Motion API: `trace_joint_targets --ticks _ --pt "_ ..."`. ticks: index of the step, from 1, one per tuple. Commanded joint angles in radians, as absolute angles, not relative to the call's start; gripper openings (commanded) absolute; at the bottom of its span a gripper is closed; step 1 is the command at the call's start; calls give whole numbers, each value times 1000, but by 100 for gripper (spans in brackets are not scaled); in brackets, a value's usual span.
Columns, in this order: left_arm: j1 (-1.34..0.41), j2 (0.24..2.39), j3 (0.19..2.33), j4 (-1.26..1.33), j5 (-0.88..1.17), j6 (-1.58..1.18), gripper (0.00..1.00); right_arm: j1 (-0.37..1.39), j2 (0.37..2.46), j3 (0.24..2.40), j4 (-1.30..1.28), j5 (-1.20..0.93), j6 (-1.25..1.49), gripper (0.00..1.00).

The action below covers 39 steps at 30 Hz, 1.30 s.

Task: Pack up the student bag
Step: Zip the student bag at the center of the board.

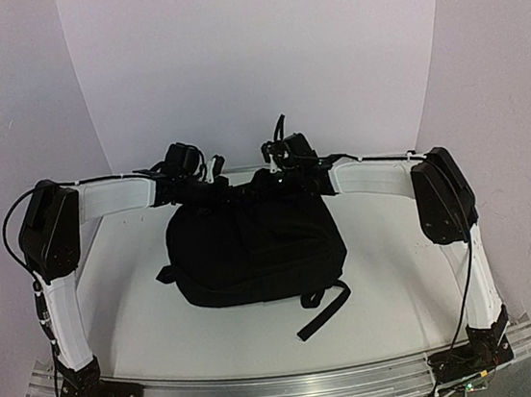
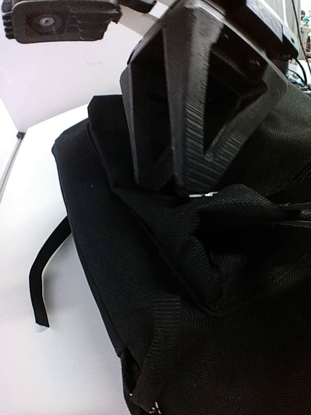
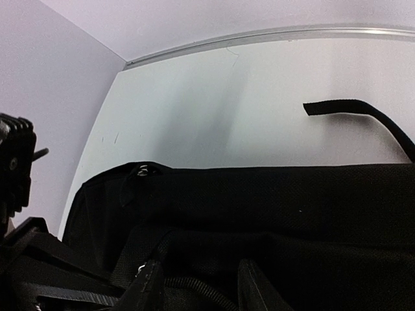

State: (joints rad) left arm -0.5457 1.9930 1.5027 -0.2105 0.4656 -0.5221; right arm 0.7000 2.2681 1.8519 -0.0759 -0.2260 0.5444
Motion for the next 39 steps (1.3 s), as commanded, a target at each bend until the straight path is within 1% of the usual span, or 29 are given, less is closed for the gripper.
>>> trace_joint_targets --ticks 1,13,18,21,23,33,36,39 --pt "-530 1958 1496 -178 543 -507 0 716 2233 1843 -164 -211 361 40" --pt "-508 1985 1514 -174 613 -534 0 716 2208 1846 -163 -331 157 38" --pt "-506 1994 1519 -175 635 -528 0 717 2230 1878 -166 -299 123 29" --pt "-506 1996 1521 -180 639 -524 0 717 2252 1906 -166 -304 117 23" --pt "-506 1999 1525 -185 640 -521 0 716 2264 1921 -166 -317 114 20" --pt "-505 2019 1547 -192 655 -516 0 725 2302 1963 -166 -346 96 12" --pt "-505 2017 1548 -193 653 -513 0 729 2311 1974 -166 -355 92 12" --pt "-505 2016 1549 -196 648 -513 0 730 2316 1977 -166 -350 91 13"
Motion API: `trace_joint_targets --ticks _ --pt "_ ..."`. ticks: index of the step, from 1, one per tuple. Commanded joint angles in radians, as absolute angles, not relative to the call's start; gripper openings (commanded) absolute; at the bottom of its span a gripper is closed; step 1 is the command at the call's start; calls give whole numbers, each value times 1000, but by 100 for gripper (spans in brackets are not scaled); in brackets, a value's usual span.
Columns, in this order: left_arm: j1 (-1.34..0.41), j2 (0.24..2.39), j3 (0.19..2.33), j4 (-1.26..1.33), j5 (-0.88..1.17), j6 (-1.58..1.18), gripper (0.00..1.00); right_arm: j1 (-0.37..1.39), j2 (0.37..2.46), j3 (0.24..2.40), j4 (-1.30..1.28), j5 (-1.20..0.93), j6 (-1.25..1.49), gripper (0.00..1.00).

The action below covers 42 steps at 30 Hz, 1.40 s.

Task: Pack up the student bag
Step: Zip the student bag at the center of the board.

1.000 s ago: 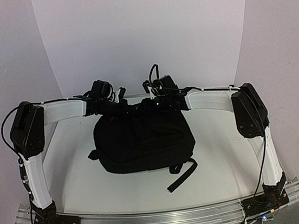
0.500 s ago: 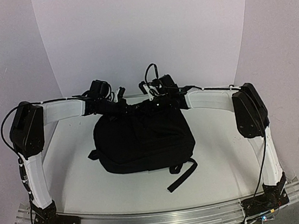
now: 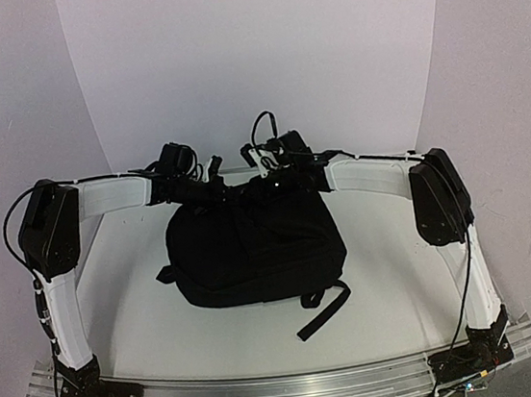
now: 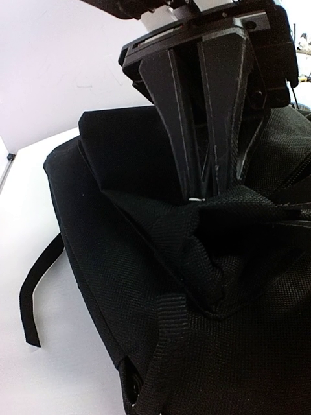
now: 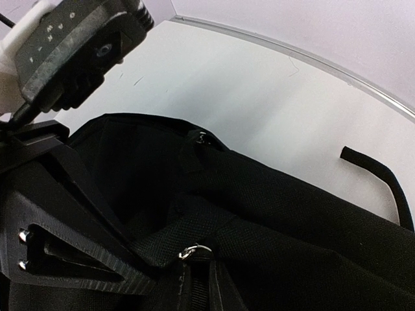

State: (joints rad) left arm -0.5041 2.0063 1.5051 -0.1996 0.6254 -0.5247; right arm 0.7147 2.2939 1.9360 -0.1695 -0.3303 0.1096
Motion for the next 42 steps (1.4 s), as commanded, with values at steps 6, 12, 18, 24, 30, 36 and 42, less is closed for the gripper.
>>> trace_joint_targets --ticks 6,12,18,24,30,36,42 --pt "-504 2012 1547 -198 647 -513 0 730 2317 1975 -165 -345 89 0" --pt "-500 1968 1535 -213 614 -497 23 730 2242 1935 -162 -396 108 0" --pt "-491 1919 1528 -210 568 -494 49 733 2153 1859 -145 -471 133 0" --pt "-485 1973 1578 -215 572 -528 58 744 2092 1778 -109 -483 157 0" --pt "-485 2027 1633 -211 594 -540 68 758 2071 1735 -99 -481 166 0" --pt "-485 2096 1707 -266 583 -525 63 767 2040 1709 -99 -423 170 0" --pt "-485 2118 1713 -266 569 -525 26 785 1947 1613 -99 -394 184 0"
